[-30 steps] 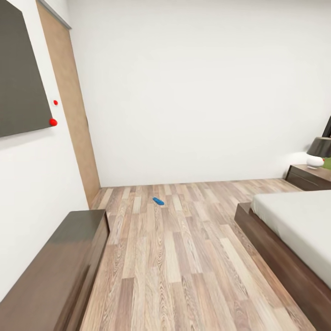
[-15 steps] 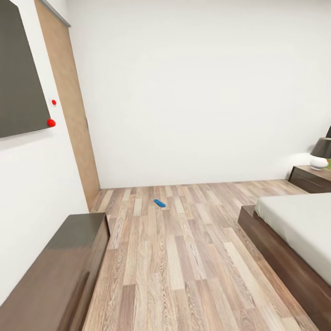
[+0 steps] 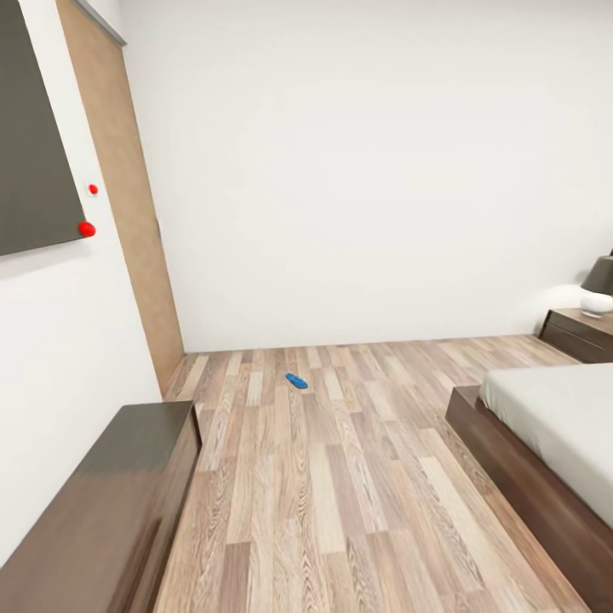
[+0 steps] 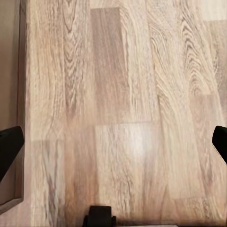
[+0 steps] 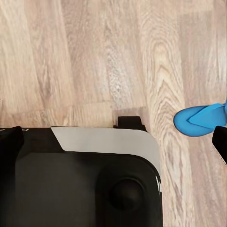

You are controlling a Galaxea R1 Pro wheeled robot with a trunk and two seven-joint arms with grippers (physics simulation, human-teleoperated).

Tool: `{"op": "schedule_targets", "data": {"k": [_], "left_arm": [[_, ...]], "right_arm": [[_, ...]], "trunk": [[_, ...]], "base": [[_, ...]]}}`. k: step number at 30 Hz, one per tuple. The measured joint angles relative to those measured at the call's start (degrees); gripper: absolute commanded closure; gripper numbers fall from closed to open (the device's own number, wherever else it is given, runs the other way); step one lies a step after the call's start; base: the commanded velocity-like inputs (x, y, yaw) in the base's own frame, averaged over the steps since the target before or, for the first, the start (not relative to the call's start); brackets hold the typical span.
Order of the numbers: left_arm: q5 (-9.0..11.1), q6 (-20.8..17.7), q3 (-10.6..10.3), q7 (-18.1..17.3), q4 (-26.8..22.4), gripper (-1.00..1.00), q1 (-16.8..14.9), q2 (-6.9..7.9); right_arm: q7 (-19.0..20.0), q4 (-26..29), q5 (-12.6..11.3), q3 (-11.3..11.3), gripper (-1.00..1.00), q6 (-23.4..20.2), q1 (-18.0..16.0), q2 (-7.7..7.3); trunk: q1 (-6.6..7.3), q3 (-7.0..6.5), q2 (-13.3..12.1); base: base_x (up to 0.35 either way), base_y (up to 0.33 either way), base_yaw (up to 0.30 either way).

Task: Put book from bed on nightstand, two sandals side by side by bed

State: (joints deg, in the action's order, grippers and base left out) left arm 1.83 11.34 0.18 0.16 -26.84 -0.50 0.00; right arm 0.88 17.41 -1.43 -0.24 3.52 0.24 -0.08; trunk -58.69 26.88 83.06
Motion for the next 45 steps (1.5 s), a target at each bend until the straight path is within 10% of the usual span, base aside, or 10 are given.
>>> {"op": "schedule_targets", "data": {"k": [45], "left_arm": [[0.0, 0.0, 0.0, 0.0, -0.08, -1.0, 0.0, 0.05]], "right_arm": [[0.0, 0.0, 0.0, 0.01, -1.0, -0.01, 0.0, 0.0]], "trunk": [[-0.03, 0.0, -0.01]], "base": [[0.056, 0.013, -0.22]]}}
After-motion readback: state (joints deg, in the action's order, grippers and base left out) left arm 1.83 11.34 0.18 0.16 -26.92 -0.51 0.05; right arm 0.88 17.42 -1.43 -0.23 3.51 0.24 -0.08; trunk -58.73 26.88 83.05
